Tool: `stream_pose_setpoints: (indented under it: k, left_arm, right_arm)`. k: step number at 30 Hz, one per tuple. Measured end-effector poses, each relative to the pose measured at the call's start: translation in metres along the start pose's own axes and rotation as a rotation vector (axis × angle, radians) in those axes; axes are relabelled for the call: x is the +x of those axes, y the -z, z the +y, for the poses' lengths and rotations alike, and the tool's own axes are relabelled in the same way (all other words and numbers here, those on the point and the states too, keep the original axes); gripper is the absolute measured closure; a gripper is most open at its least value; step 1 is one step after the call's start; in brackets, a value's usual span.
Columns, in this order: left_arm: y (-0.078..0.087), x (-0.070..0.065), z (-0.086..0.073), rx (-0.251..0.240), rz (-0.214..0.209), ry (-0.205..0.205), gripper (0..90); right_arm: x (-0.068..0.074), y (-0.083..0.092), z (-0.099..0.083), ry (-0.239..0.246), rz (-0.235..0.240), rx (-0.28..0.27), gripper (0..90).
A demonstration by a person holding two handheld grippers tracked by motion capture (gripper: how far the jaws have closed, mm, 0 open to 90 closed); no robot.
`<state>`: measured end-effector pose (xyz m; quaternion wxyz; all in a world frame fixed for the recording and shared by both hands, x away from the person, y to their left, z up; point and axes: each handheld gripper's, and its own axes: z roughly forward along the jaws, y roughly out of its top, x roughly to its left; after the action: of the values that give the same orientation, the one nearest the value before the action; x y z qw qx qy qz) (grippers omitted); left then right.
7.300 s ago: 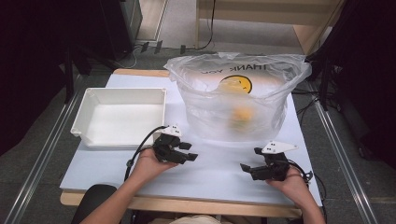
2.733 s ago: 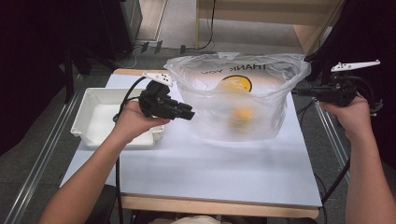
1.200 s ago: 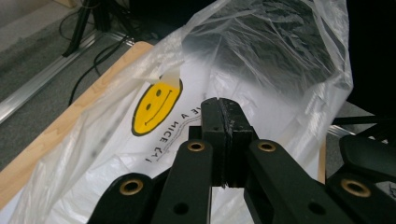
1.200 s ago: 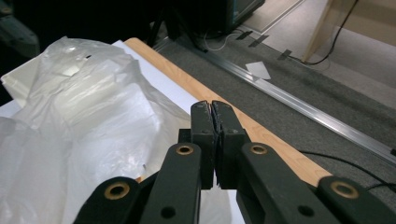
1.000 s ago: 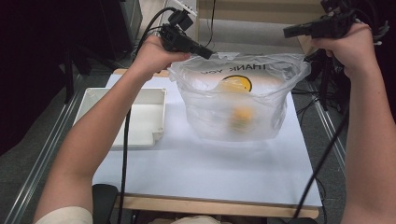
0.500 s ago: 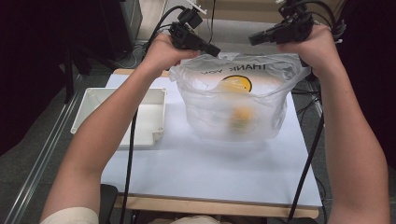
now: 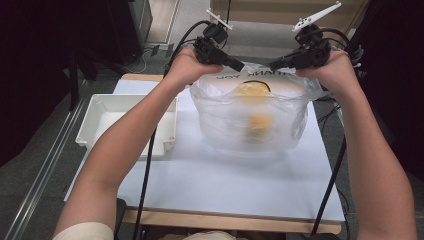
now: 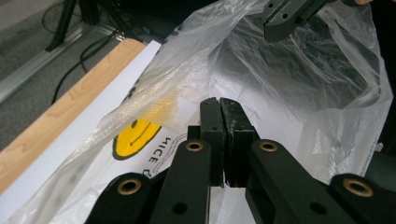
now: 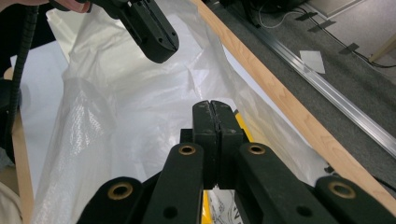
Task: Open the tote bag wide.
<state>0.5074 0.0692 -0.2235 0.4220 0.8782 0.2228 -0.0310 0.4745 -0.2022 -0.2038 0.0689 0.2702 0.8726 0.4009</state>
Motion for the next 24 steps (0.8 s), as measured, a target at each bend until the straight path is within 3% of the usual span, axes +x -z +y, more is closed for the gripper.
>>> stream_pose_setpoints:
  k: [17, 24]
  left_arm:
    - [-0.031, 0.003, -0.03, 0.021, -0.006, 0.023, 89.4]
    - [-0.042, 0.008, -0.044, 0.046, 0.025, 0.036, 89.1]
  right_arm:
    - [-0.001, -0.01, -0.044, -0.016, -0.035, 0.037, 90.0]
    - [-0.002, -0.016, -0.063, -0.031, -0.057, 0.054, 90.0]
